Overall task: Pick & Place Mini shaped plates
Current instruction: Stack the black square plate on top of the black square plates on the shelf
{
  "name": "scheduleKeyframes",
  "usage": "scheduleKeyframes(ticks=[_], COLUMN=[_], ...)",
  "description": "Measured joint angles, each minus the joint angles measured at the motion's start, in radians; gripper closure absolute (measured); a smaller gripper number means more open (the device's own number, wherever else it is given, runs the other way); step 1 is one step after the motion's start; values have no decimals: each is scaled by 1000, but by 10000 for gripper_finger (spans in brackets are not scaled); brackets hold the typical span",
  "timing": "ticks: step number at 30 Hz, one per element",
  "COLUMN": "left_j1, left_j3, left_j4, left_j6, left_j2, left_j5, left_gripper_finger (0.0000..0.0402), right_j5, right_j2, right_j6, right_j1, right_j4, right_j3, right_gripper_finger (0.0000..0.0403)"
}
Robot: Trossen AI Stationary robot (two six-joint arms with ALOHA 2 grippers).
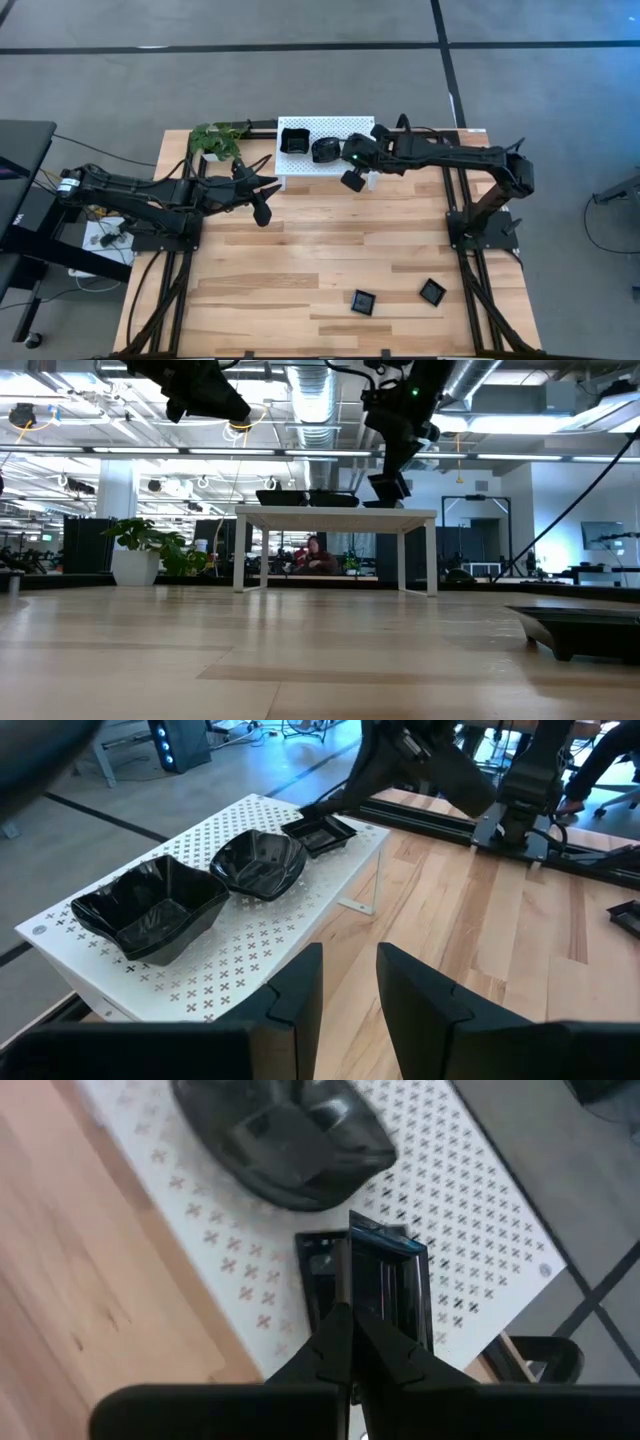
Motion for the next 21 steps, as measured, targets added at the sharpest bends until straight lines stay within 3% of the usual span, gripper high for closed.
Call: scheduleKeyframes(ticks=[21], left_j1=[0], left_j3=[0], left_j4=[0], left_j6=[2], left_j2=[0], left_j5=[0], left_gripper_finger=[302], right_j5=[-20], right_j2=[-1], right_j6=[-81], right_j1=[-27], right_j4=[66], right_j3=[-30], right_gripper_finger=[403])
